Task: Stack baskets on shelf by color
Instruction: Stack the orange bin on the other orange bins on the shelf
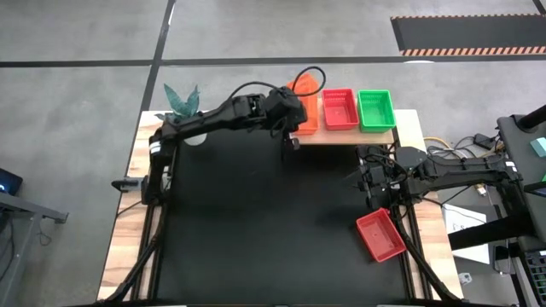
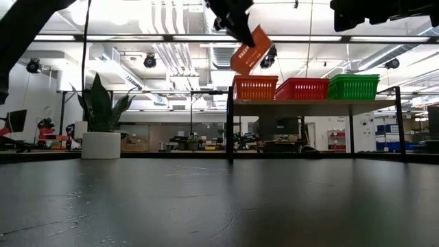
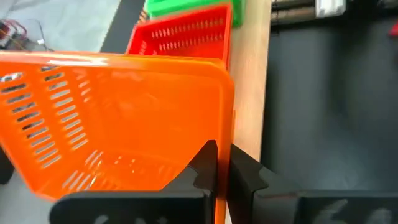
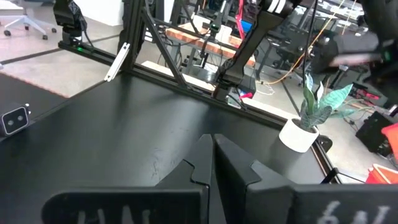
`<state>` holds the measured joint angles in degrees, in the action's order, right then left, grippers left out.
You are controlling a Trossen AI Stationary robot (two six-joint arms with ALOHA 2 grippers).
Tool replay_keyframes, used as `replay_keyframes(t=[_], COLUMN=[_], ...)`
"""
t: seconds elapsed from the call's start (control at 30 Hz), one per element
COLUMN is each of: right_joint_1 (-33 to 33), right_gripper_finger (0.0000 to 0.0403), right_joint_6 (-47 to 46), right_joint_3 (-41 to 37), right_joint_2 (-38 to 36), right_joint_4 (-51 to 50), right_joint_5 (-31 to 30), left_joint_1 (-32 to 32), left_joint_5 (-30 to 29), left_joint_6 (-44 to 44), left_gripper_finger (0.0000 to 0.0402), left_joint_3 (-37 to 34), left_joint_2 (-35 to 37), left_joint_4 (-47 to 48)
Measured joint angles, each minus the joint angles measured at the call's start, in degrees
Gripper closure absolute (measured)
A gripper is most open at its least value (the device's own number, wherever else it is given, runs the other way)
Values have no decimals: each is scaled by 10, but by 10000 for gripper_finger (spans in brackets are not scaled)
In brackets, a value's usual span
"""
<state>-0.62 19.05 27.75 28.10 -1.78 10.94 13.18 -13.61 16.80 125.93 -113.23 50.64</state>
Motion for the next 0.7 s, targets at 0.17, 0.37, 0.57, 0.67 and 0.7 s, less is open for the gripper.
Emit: replay_keyframes(t=[0.17,0.37,0.57,0.67,0.7], right_joint_1=[0,0,0,0,0], right_gripper_finger=[394,394,394,394,394], right_joint_6=[0,4,5,5,5], right_joint_3=[0,0,0,0,0], right_joint_2=[0,0,0,0,0], right_joint_4=[-1,-3,-6,-7,-7], right_joint_5=[0,0,-5,-5,-5], left_joint_1=[11,13,13,13,13], left_joint_5=[0,1,1,1,1], left_joint_6=[0,0,0,0,0], left_gripper_finger=[402,402,402,402,402], left_joint_3=[-26,-44,-45,-45,-45], left_joint_2=[0,0,0,0,0], left_joint_4=[-12,-14,-28,-26,-26])
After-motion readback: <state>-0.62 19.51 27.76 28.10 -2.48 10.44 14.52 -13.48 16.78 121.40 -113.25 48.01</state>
